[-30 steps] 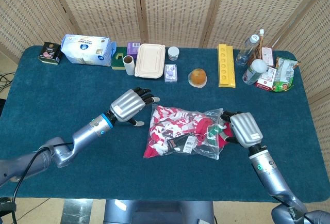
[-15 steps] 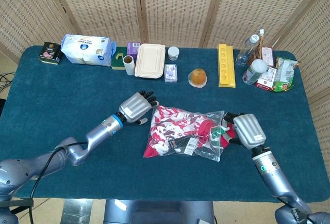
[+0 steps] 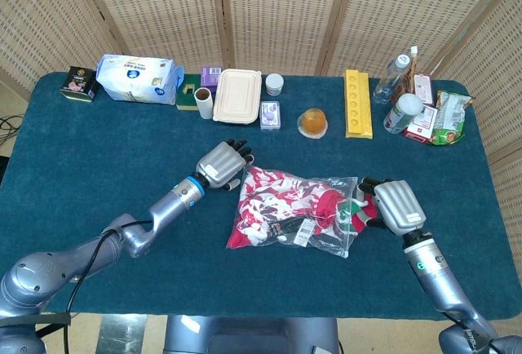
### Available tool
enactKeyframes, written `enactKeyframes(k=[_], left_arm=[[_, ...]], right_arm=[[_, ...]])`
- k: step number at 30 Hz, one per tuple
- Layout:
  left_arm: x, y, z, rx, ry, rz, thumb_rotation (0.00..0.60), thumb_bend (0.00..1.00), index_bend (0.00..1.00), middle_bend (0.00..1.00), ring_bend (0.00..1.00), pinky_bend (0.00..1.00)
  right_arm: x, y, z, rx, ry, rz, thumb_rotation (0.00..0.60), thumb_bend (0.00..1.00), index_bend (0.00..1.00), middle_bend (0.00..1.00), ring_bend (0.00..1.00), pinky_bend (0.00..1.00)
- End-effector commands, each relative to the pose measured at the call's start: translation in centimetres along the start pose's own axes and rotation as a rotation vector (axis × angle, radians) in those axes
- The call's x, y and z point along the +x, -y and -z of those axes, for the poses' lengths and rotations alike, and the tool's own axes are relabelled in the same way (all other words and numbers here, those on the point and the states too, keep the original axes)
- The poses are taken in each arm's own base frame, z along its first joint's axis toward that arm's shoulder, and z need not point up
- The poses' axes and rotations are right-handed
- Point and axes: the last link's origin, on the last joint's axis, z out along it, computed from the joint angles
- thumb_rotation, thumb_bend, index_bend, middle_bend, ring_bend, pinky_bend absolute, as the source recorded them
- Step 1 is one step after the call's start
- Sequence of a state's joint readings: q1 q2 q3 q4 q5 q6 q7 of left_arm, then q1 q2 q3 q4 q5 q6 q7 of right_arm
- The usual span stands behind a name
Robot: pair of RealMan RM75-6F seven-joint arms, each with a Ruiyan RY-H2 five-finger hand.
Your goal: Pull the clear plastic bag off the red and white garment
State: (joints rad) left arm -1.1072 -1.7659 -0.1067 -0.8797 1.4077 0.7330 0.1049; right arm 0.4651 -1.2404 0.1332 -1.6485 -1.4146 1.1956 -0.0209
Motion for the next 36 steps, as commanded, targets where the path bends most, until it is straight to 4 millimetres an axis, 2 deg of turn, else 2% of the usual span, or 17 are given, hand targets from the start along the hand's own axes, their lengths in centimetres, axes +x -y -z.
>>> enactKeyframes(k=[1, 9, 16, 26, 36], left_arm=[[-0.3, -0.1, -0.6, 0.017, 0.016, 0.025, 0.6, 0.3, 0.32, 0.25, 0.14, 0.25], [-0.7, -0.7, -1.9, 0.032, 0.034, 0.046, 0.6, 0.3, 0.32, 0.25, 0.14, 0.25], [-0.9, -1.0, -2.4, 0.035, 0.035, 0.045, 0.6, 0.33, 0.39, 0.25, 0.14, 0.25], [-1.4, -0.9, -2.5, 0.035, 0.048, 0.045, 0.6, 0.44, 0.51, 0.25, 0.14, 0.25], [-1.7, -0.4, -2.1, 0.046, 0.056, 0.062, 0.6, 0.44, 0.51, 0.25, 0.14, 0.26]], right_arm=[[0.0, -0.1, 0.0, -0.001, 0.001, 0.002, 0.6, 0.56, 0.62, 0.5, 0.64, 0.57], [0.1, -0.4, 0.1, -0.013, 0.004, 0.001, 0.6, 0.56, 0.62, 0.5, 0.64, 0.57], [0.1, -0.8, 0.1, -0.02, 0.004, -0.003, 0.6, 0.56, 0.62, 0.51, 0.64, 0.57], [0.1, -1.0, 0.1, -0.027, 0.004, -0.005, 0.6, 0.56, 0.62, 0.51, 0.65, 0.57], [0.2, -0.9, 0.1, -0.025, 0.004, -0.007, 0.6, 0.56, 0.62, 0.51, 0.65, 0.58]])
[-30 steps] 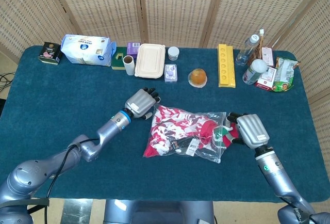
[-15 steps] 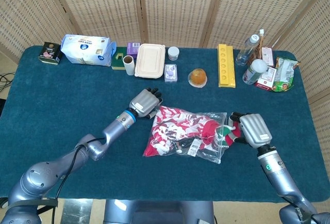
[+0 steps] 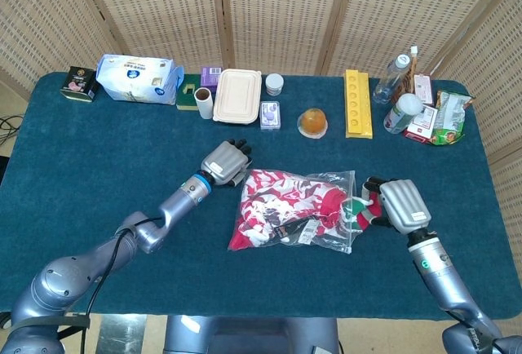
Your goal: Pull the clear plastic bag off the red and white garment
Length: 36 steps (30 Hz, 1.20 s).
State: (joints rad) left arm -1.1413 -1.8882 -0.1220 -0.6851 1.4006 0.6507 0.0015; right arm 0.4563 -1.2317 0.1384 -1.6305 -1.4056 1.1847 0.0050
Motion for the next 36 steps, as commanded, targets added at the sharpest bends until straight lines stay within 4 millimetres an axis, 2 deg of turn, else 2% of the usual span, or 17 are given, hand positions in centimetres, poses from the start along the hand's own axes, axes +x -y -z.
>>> enactKeyframes(k=[1, 10, 14, 18, 20, 26, 36], left_arm=[[-0.1, -0.1, 0.0, -0.001, -0.001, 0.002, 0.6, 0.43, 0.51, 0.25, 0.14, 0.26], [0.0, -0.6, 0.0, -0.007, -0.013, 0.028, 0.6, 0.3, 0.51, 0.25, 0.14, 0.26], [0.0, -0.8, -0.1, -0.008, -0.026, 0.031, 0.6, 0.28, 0.51, 0.25, 0.14, 0.26], [0.0, -1.2, -0.2, -0.007, -0.045, 0.035, 0.6, 0.32, 0.52, 0.25, 0.14, 0.28], [-0.1, -1.6, -0.4, -0.01, -0.055, 0.04, 0.6, 0.36, 0.54, 0.25, 0.14, 0.29], [-0.1, -2.2, -0.9, -0.01, -0.072, 0.04, 0.6, 0.39, 0.61, 0.26, 0.17, 0.31], [-0.3, -2.7, -1.3, -0.001, -0.097, 0.048, 0.6, 0.48, 0.73, 0.36, 0.26, 0.37]], right_arm=[[0.0, 0.0, 0.0, 0.0, 0.0, 0.0, 0.6, 0.56, 0.62, 0.51, 0.65, 0.58], [0.0, 0.1, 0.1, 0.003, 0.002, -0.003, 0.6, 0.56, 0.63, 0.51, 0.65, 0.58], [0.1, 0.0, 0.1, 0.001, 0.001, -0.005, 0.6, 0.56, 0.63, 0.51, 0.65, 0.58], [0.1, -0.1, 0.2, 0.0, 0.003, -0.007, 0.6, 0.56, 0.63, 0.51, 0.65, 0.58], [0.2, -0.2, 0.3, -0.002, 0.003, -0.008, 0.6, 0.56, 0.63, 0.51, 0.65, 0.58], [0.4, -0.3, 0.4, -0.006, 0.003, -0.01, 0.6, 0.56, 0.63, 0.51, 0.65, 0.58], [0.3, -0.3, 0.6, -0.004, 0.008, -0.016, 0.6, 0.56, 0.63, 0.51, 0.65, 0.58]])
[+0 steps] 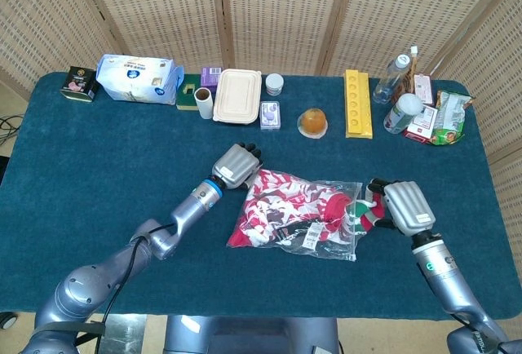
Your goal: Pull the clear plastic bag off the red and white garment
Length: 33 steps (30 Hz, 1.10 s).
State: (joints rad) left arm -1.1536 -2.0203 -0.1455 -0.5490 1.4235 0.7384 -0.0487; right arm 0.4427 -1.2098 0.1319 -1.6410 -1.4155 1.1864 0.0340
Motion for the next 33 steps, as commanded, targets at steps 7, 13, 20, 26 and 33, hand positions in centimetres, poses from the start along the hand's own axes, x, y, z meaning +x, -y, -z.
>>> enactKeyframes(k=[7, 13, 20, 26, 33], left_arm=[[-0.2, 0.2, 0.0, 0.003, 0.007, 0.03, 0.6, 0.42, 0.73, 0.37, 0.27, 0.37], [0.0, 0.9, 0.3, 0.014, 0.002, 0.033, 0.6, 0.25, 0.67, 0.37, 0.27, 0.37], [0.6, 2.1, 0.6, 0.037, -0.027, 0.062, 0.6, 0.21, 0.58, 0.34, 0.26, 0.37], [0.8, 2.9, 0.8, 0.055, -0.015, 0.085, 0.6, 0.2, 0.42, 0.25, 0.2, 0.35], [0.5, 2.2, 0.3, 0.05, 0.037, 0.118, 0.6, 0.2, 0.37, 0.21, 0.15, 0.31]], right_arm=[[0.0, 0.0, 0.0, 0.002, 0.005, 0.0, 0.6, 0.56, 0.63, 0.51, 0.65, 0.58], [0.0, 0.1, 0.0, 0.006, 0.005, 0.0, 0.6, 0.56, 0.63, 0.51, 0.65, 0.58], [0.1, 0.1, 0.1, 0.007, 0.003, 0.002, 0.6, 0.56, 0.63, 0.51, 0.65, 0.58], [0.1, 0.2, 0.1, 0.009, 0.005, 0.0, 0.6, 0.56, 0.63, 0.51, 0.65, 0.58], [0.2, 0.3, 0.1, 0.005, 0.003, 0.005, 0.6, 0.56, 0.63, 0.51, 0.65, 0.58]])
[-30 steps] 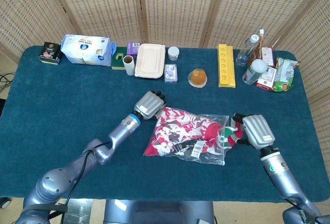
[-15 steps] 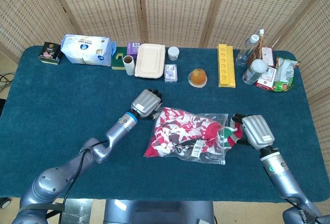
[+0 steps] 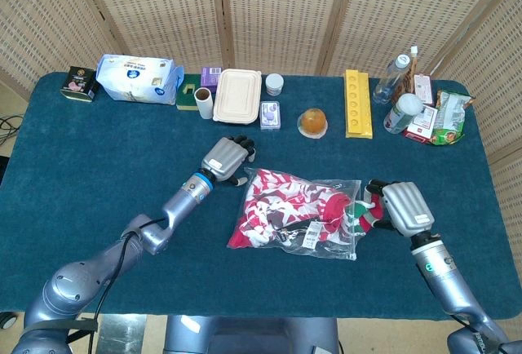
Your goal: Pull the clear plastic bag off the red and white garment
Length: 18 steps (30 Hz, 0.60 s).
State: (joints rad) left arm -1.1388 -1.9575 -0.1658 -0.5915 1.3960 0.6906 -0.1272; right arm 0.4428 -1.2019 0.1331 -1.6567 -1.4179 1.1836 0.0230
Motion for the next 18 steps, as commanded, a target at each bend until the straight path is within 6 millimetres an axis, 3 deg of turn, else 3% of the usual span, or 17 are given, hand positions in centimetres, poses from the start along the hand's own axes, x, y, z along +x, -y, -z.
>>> enactKeyframes(k=[1, 18], left_arm=[[-0.1, -0.4, -0.2, -0.002, 0.013, 0.017, 0.6, 0.2, 0.36, 0.2, 0.15, 0.31], [-0.6, -2.7, -1.5, -0.021, 0.046, 0.012, 0.6, 0.33, 0.36, 0.2, 0.15, 0.31]], right_arm=[[0.0, 0.0, 0.0, -0.001, 0.001, -0.001, 0.6, 0.56, 0.63, 0.51, 0.65, 0.59], [0.4, -0.2, 0.3, -0.012, -0.004, -0.002, 0.6, 0.56, 0.63, 0.52, 0.65, 0.59]])
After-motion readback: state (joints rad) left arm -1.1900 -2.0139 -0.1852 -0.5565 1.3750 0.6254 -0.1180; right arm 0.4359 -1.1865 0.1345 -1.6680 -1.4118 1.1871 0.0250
